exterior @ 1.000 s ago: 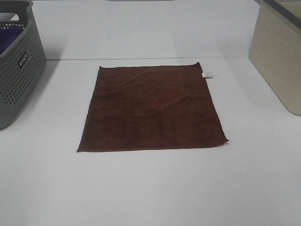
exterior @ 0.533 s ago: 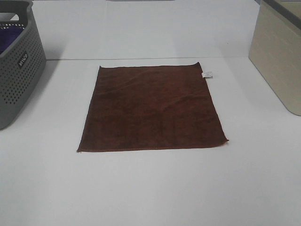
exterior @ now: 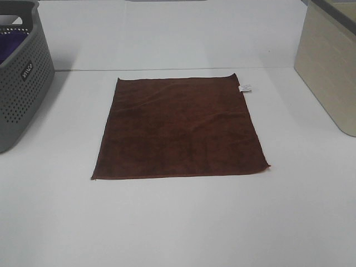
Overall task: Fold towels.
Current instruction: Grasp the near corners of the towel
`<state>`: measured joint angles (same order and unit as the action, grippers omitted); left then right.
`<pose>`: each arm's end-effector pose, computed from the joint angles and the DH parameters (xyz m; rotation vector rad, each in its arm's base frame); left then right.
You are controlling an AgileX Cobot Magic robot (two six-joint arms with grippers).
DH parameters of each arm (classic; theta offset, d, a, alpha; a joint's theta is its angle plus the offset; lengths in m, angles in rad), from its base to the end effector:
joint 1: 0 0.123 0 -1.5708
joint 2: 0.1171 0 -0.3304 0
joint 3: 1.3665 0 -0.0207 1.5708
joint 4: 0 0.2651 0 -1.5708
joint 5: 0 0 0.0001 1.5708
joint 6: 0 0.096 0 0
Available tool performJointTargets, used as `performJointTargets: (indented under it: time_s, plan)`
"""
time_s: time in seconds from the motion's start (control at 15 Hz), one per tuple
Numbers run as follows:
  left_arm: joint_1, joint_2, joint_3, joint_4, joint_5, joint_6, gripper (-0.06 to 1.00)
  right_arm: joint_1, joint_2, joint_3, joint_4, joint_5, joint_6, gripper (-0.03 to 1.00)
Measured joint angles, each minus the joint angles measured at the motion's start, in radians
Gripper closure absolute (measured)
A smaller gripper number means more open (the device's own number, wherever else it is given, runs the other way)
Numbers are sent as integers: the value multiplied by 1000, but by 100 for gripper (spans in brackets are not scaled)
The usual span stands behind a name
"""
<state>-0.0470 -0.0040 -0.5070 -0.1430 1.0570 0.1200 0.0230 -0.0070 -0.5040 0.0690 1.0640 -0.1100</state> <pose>-0.0359 -0.0102 0.2848 0.1760 2.0160 -0.1245 -0.0355 0.0050 0.2827 -0.1390 2.0300 0.0278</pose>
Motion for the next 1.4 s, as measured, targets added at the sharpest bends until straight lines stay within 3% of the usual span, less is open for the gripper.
performJointTargets:
  time_s: [1.0, 1.27, 1.4]
  plan:
    - [0, 0, 0, -9, -2, 0, 27, 0, 0, 0, 0, 0, 0, 30]
    - [0, 29, -12, -10, -117, 0, 27, 0, 24, -5, -2, -14, 8, 30]
    - [0, 144, -12, -18, -183, 0, 27, 0, 144, -18, -16, -78, 8, 30]
